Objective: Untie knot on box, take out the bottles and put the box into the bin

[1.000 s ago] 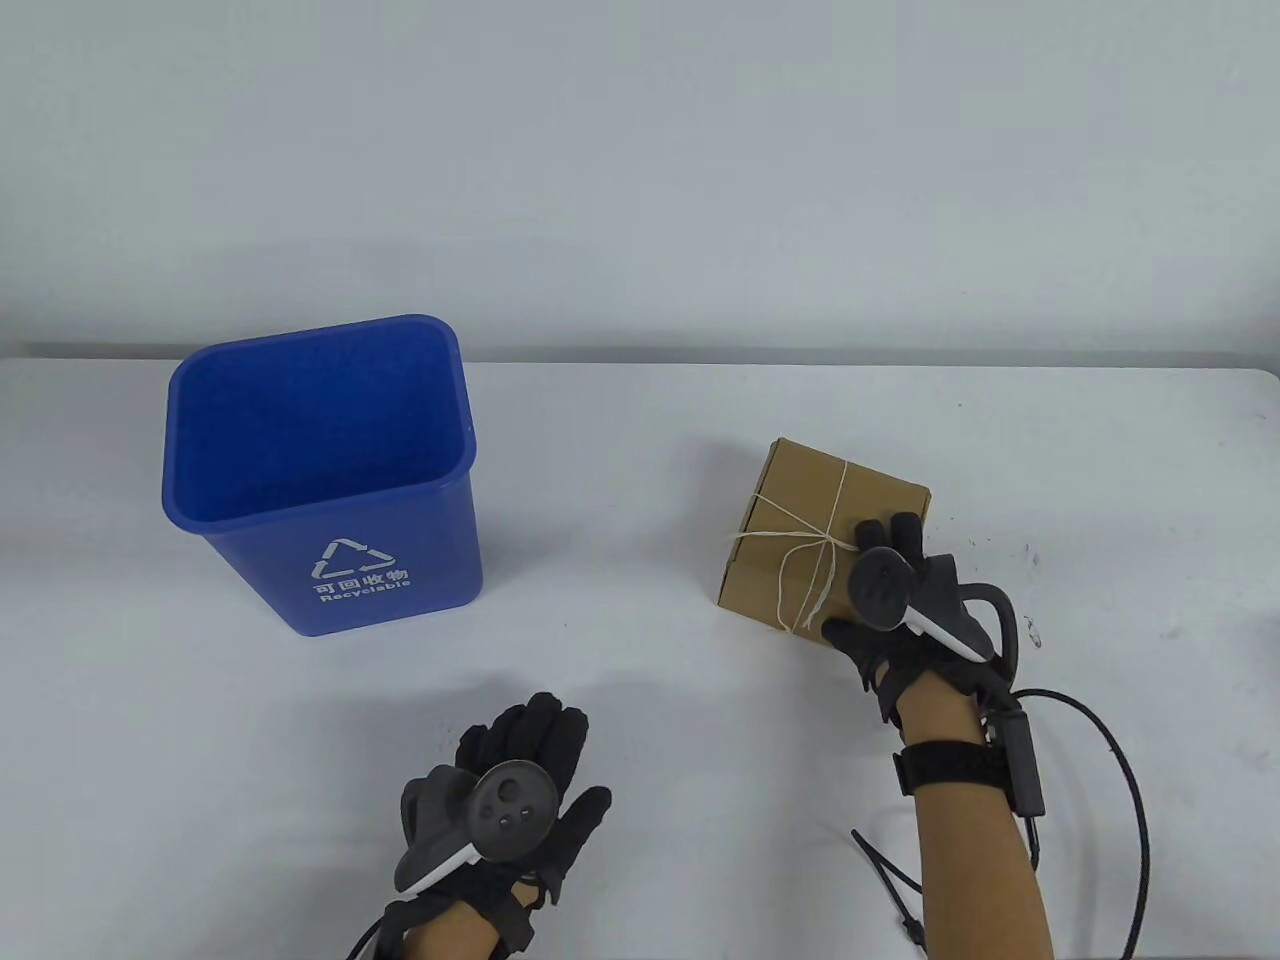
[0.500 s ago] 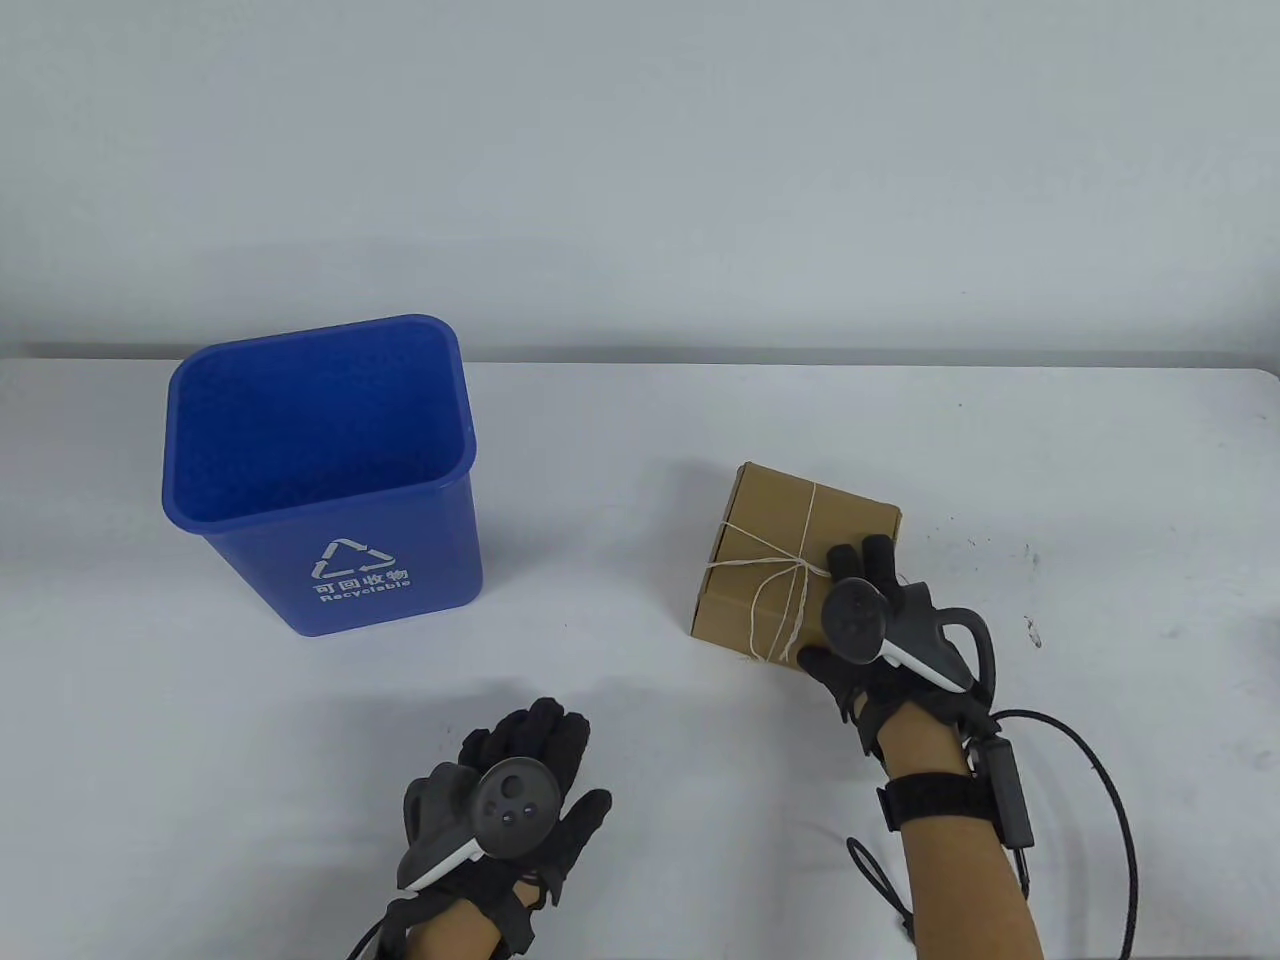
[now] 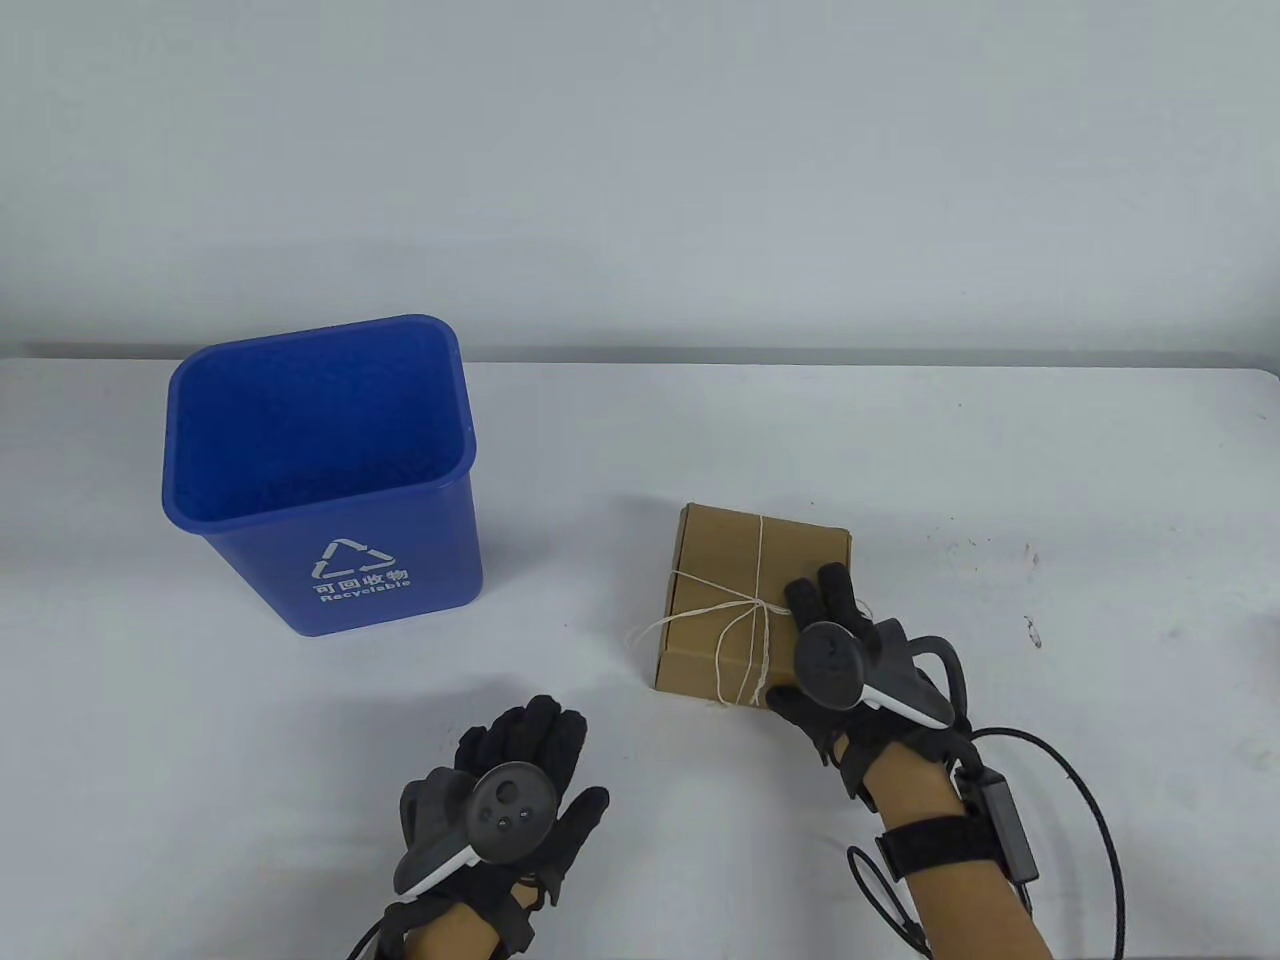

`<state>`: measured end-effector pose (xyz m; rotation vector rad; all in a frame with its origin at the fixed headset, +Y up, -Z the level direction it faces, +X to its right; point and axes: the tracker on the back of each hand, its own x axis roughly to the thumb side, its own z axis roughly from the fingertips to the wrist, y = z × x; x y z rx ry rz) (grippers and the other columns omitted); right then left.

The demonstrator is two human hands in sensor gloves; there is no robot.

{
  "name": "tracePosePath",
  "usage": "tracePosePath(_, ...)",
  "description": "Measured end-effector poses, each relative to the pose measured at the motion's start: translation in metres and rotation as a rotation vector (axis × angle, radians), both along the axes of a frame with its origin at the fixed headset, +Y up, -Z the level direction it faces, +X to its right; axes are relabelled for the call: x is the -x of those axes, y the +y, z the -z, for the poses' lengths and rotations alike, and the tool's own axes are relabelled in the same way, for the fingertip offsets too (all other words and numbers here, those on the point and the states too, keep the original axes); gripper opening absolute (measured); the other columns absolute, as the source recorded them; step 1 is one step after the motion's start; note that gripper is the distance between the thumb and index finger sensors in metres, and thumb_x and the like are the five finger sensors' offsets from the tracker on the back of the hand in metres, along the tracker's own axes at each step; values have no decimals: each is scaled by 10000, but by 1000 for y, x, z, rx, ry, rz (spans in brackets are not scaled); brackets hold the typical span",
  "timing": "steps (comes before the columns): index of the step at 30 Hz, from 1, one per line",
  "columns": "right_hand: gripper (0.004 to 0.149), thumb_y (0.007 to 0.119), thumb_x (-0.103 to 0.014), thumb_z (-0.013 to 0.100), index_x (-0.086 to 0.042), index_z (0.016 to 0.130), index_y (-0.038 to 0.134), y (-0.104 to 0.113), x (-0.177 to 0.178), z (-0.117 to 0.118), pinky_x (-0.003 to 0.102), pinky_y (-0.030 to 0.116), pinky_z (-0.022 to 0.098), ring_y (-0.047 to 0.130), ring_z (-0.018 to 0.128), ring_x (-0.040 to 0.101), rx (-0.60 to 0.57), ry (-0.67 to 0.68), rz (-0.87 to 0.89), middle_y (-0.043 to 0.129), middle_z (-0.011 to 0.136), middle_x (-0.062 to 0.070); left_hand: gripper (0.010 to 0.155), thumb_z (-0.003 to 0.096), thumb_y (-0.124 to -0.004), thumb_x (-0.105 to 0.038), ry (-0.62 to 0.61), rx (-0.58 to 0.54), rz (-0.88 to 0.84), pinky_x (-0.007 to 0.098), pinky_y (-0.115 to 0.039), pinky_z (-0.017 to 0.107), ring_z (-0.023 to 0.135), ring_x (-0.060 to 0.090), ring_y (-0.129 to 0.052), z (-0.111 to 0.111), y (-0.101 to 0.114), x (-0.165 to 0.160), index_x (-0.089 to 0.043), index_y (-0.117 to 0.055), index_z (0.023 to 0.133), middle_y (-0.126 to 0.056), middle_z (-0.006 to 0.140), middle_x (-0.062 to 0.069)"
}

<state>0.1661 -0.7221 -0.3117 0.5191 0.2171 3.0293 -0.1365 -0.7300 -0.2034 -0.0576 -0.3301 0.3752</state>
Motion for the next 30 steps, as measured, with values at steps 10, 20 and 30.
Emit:
tracePosePath(10, 993, 741, -601, 446, -202, 1017, 33, -2, 29, -21, 664, 529, 647, 593, 945, 515, -6, 102, 47, -32, 1047, 188, 809, 495, -717, -539, 17, -42, -13, 789, -404, 697, 1053, 531, -495, -3, 4, 2, -129, -445, 1138, -405, 1160, 199)
tracePosePath(20, 983, 744, -600, 447, -206, 1024, 53, -4, 57, -40, 672, 527, 642, 595, 936, 531, -6, 198, 98, -27, 1053, 178, 863, 485, -747, -560, 47, -95, -39, 785, -402, 702, 1060, 526, -465, -7, 11, 7, -130, -390, 1143, -341, 1165, 195)
tracePosePath(30, 974, 741, -603, 448, -205, 1034, 73, -6, 83, -67, 679, 526, 639, 594, 929, 546, -13, 245, 137, -18, 1060, 180, 939, 464, -792, -592, 65, -122, -56, 783, -395, 705, 1060, 530, -449, -8, 15, 11, -117, -350, 1143, -304, 1161, 203)
